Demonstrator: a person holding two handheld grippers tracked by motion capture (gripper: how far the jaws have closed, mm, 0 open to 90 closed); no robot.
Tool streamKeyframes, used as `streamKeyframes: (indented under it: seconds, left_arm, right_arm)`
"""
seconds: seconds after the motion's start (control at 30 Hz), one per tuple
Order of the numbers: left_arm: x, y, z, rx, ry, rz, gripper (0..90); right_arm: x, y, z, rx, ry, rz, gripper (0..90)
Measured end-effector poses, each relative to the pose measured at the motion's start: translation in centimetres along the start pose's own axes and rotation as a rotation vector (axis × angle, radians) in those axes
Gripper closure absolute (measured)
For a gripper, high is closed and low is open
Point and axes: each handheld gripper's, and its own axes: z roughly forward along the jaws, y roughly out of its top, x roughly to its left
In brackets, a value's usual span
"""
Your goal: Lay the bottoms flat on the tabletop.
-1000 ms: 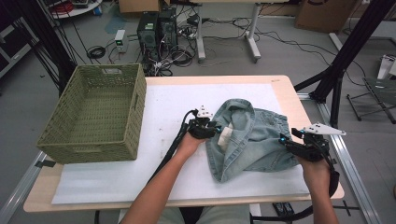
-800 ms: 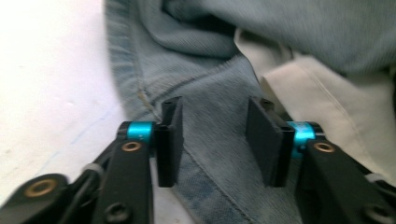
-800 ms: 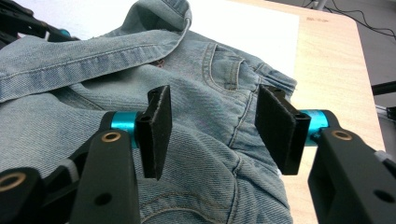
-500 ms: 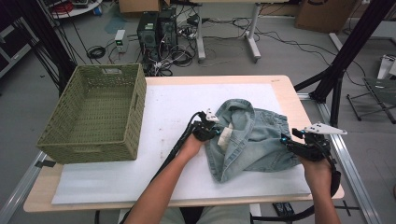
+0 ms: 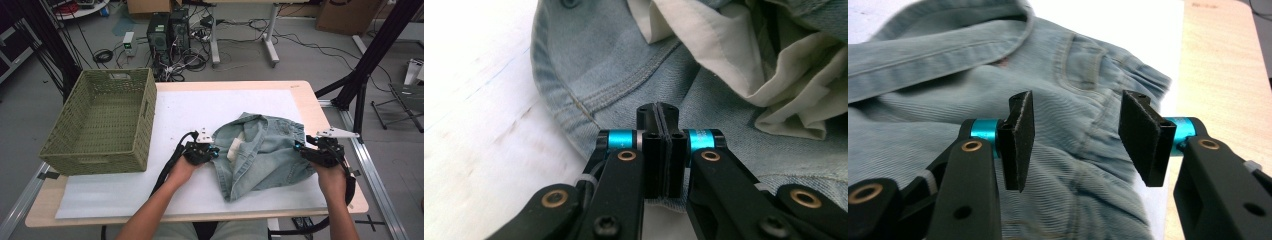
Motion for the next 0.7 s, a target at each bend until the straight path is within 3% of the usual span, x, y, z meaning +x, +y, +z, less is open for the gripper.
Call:
streamKeyframes:
  seconds: [0.13, 0.2, 0.27, 0.37, 0.5, 0.57, 0.63, 0.7]
  left_arm:
    - [0.0, -1.3, -1.9, 0.010, 0.007, -0.013, 89.2]
    - [0.1, -2.3, -3.0, 0.039, 0.044, 0.000, 90.0]
    - [0.7, -3.9, -4.2, 0.057, 0.054, -0.029, 89.9]
    - [2.0, -5.5, -6.0, 0.003, 0.060, -0.091, 89.8]
    - [2.4, -5.1, -6.5, -0.100, 0.033, -0.114, 89.5]
    - [2.6, -4.5, -6.2, -0.143, 0.030, -0.110, 80.6]
    - [3.0, -3.8, -5.7, -0.184, 0.029, -0.134, 67.1]
    - [3.6, -2.7, -5.0, -0.203, 0.022, -0.144, 59.5]
  right_arm:
    - [0.0, 0.2, 0.9, 0.024, -0.008, 0.013, 49.2]
    - [0.0, 0.2, 1.2, 0.032, -0.005, 0.014, 49.3]
    - [0.1, 0.2, 1.5, 0.036, -0.002, 0.011, 49.3]
    - [0.4, 0.3, 1.7, 0.032, 0.003, 0.011, 49.3]
    - [0.6, 0.6, 2.1, 0.031, 0.003, 0.017, 49.3]
    - [0.7, 0.8, 2.0, 0.027, 0.004, 0.012, 49.3]
    - [0.8, 0.9, 1.9, 0.026, 0.005, 0.009, 49.2]
    - [0.9, 1.0, 1.9, 0.025, 0.005, 0.011, 49.2]
